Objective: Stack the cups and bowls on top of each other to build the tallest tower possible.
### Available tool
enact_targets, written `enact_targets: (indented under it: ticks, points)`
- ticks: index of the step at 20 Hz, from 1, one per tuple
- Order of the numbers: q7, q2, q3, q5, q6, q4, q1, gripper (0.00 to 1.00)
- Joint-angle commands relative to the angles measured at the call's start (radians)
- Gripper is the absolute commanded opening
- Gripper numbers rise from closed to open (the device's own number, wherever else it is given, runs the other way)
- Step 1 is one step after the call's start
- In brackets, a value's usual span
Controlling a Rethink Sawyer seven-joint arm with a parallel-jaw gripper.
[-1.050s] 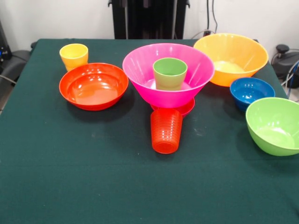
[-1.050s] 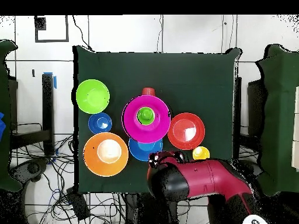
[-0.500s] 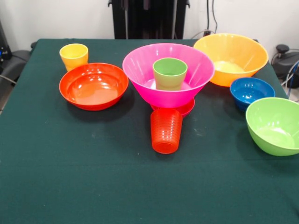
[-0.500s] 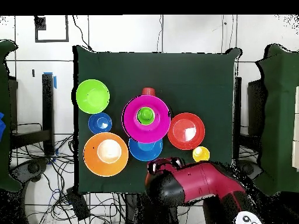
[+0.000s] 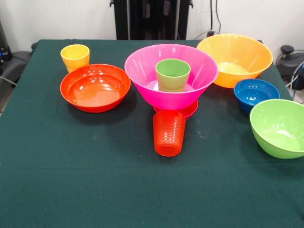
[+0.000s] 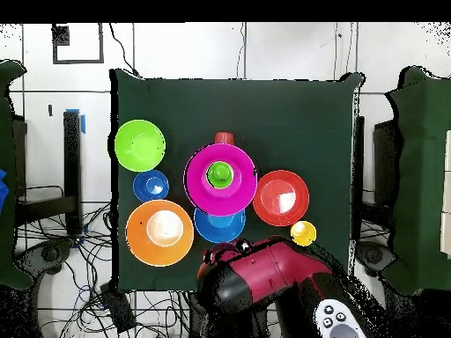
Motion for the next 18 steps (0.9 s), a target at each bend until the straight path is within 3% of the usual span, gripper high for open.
enact_targets:
  ticks: [1, 5, 8, 12, 15, 18]
  points:
    - [0.187, 0.059, -0.147, -0.129, -0.138, 0.049, 0.111, 1.00]
    - [0.231, 0.082, -0.222, -0.070, -0.129, 0.050, 0.135, 1.00]
    - [0.212, 0.091, -0.227, -0.013, -0.114, 0.053, 0.131, 1.00]
    - [0.207, 0.082, -0.242, -0.010, -0.134, 0.043, 0.171, 1.00]
    - [0.238, 0.075, -0.267, 0.039, -0.117, 0.047, 0.182, 1.00]
    - [0.206, 0.063, -0.247, 0.071, -0.082, 0.025, 0.181, 1.00]
